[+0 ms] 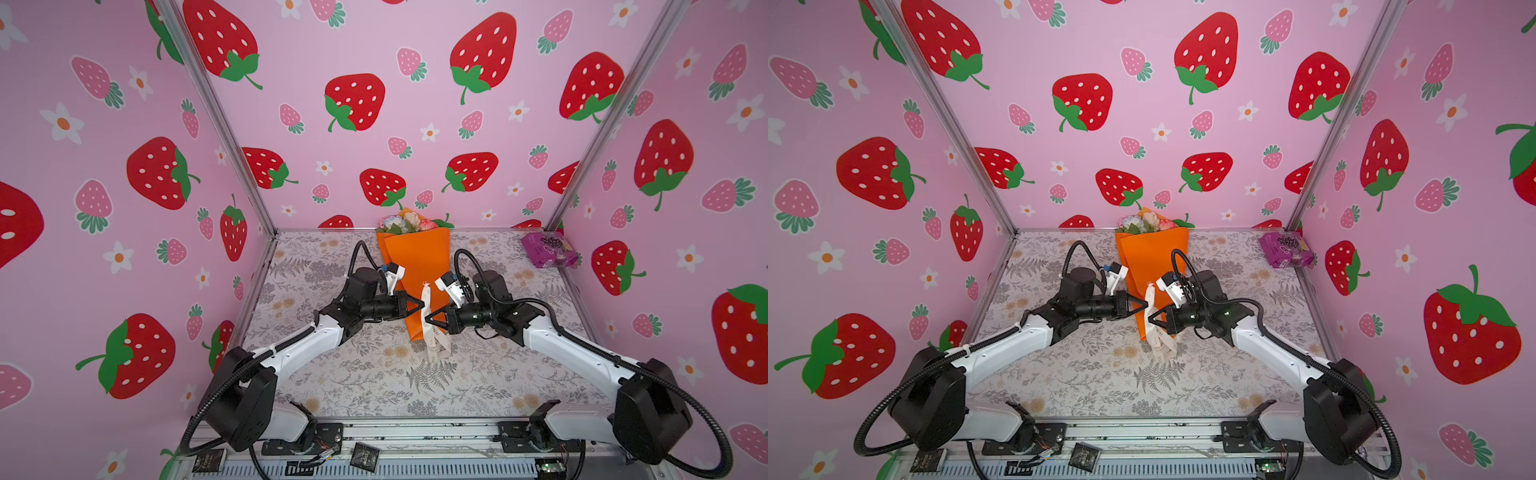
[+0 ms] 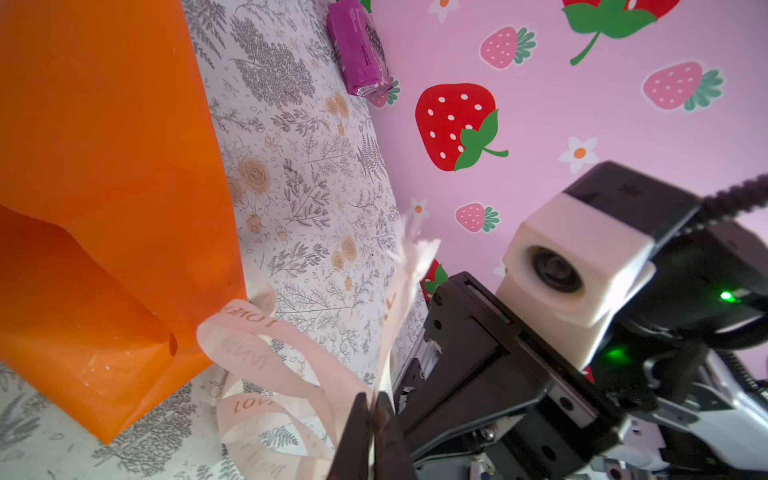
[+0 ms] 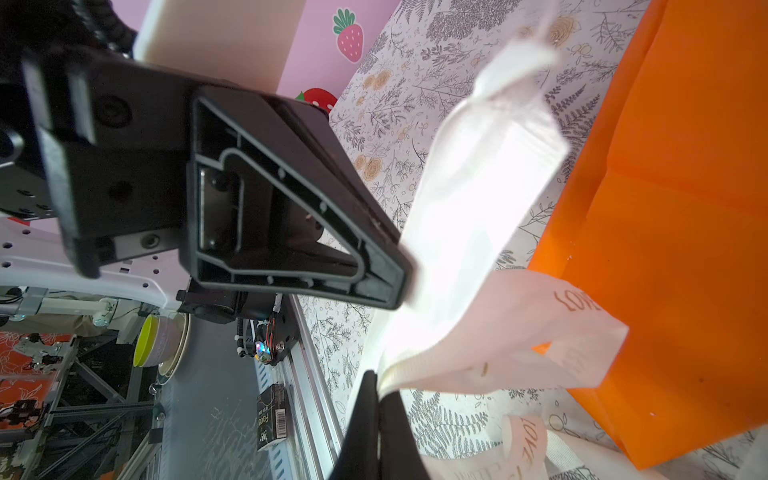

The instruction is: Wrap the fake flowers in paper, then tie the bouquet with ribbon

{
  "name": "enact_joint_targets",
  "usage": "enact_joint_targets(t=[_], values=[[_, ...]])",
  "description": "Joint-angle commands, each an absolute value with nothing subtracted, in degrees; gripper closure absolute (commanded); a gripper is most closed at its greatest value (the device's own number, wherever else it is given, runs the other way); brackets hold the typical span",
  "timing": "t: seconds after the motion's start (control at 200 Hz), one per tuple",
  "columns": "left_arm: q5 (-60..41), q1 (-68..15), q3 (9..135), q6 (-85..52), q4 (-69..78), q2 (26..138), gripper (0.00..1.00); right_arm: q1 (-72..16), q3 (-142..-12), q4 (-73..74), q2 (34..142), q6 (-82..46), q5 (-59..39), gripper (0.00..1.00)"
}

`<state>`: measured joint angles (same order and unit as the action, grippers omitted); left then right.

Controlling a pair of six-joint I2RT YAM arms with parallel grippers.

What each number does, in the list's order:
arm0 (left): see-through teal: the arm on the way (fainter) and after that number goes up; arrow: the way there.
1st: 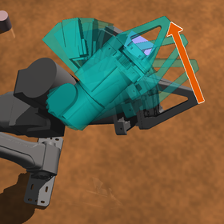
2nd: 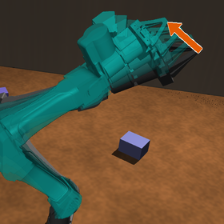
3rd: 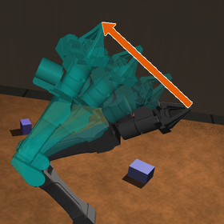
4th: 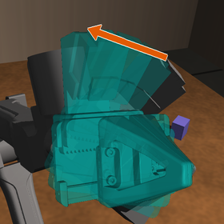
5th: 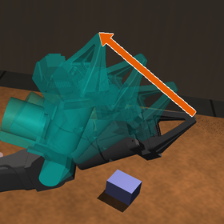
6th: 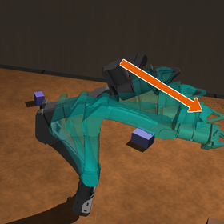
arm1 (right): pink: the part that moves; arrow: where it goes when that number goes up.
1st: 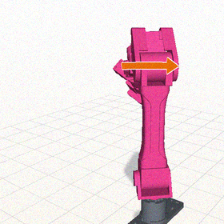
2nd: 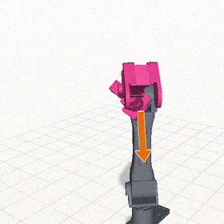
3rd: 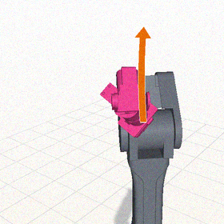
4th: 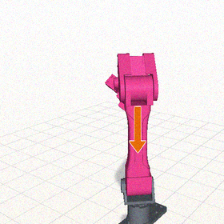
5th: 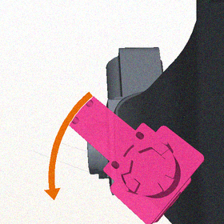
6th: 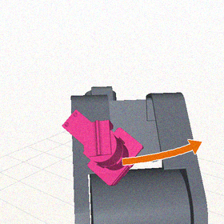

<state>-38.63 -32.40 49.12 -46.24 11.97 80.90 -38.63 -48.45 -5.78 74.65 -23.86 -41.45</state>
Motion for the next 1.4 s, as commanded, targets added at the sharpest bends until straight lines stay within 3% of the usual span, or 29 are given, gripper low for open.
enact_joint_targets(t=[0.0, 0.14, 0.445, 0.535, 0.665, 0.89, 1.075, 1.215, 1.321, 1.396], values=[[-39.99, -32.26, 51.17, -46.4, 13.73, 81.55, 1.0, -38.96, -47.38, -5.16, 74.58, -22.15, -41.64, 1.0], [-39.5, -32.21, 51.17, -46.36, 14.16, 81.65, 1.0, -38.94, -46.87, -5.24, 74.7, -22.15, -40.9, 0.99], [-33.09, -30.76, 49.35, -44.6, 9.67, 76.46, 1.0, -38.48, -42.01, -6.05, 72.56, -22.24, -40.87, 0.8], [-31.2, -30.59, 48.03, -44.97, 8.9, 74.49, 1.0, -38.49, -40.67, -6.0, 72.49, -22.04, -41.24, 0.82], [-28.26, -30.0, 46.74, -45.31, 7.29, 70.94, 1.0, -38.23, -39.47, -6.51, 73.45, -23.26, -37.12, 1.0], [-20.36, -27.47, 47.83, -42.31, -4.84, 62.03, 1.0, -36.99, -39.81, -9.47, 72.98, -25.17, -25.49, 1.0], [-15.04, -20.65, 52.06, -37.09, -18.3, 51.25, 1.0, -36.63, -39.59, -10.98, 71.31, -24.39, -25.69, 0.85], [-7.43, -15.92, 57.71, -31.35, -29.2, 44.97, 1.0, -36.74, -39.74, -16.11, 73.88, -29.65, -15.82, 0.76], [-4.71, -14.03, 60.59, -27.71, -33.78, 43.35, 1.0, -37.02, -38.81, -15.25, 76.37, -34.76, -14.12, 0.72], [4.23, -13.97, 65.03, -23.11, -40.59, 42.03, 1.0, -38.08, -37.61, -12.48, 76.8, -37.81, -13.68, 0.65]])
